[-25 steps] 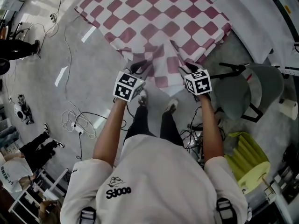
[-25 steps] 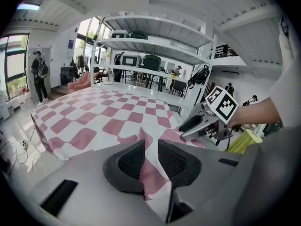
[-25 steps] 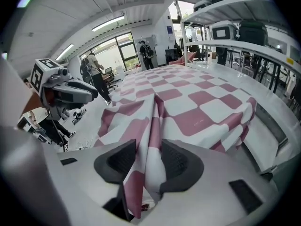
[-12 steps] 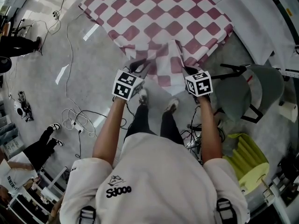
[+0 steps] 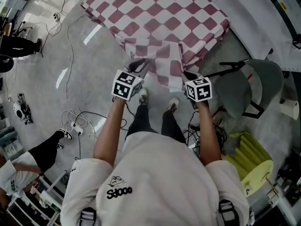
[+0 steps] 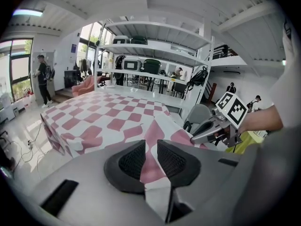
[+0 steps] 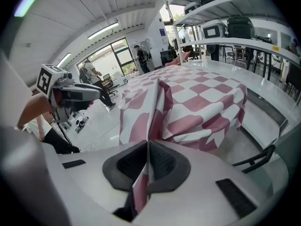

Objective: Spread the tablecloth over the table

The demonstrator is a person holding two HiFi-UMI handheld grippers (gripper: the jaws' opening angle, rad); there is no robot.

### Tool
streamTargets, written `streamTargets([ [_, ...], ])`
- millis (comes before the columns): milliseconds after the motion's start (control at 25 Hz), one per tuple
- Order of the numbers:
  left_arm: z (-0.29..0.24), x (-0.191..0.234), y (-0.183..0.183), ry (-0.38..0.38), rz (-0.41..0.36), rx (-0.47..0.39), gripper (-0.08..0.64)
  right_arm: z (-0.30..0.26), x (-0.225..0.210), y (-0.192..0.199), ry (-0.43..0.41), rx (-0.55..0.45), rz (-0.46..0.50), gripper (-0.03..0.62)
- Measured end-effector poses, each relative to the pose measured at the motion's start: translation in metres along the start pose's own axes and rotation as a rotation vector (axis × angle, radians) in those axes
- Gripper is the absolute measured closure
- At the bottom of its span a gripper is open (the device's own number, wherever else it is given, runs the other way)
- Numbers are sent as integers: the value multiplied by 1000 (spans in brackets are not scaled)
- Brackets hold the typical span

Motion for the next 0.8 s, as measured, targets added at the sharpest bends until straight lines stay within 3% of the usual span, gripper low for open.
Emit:
streamTargets([
  [240, 12, -24, 12, -34, 4, -9, 468, 13, 7, 20, -25, -20, -15, 558],
  [520, 35, -49, 15, -70, -47, -51, 471, 37, 26, 34, -21, -51, -6, 561],
  [800, 57, -49, 21, -15, -97, -107, 485, 38, 60, 54, 73, -83, -39, 561],
])
Point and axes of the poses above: the fingertips, and each gripper's own axes: z backward along the fingers, x to its left, y out of its underside, the point moved 9 cm from there along z, backward along the fingers, and after that the axes turned 3 degrees about x, right-handed, at the moved point
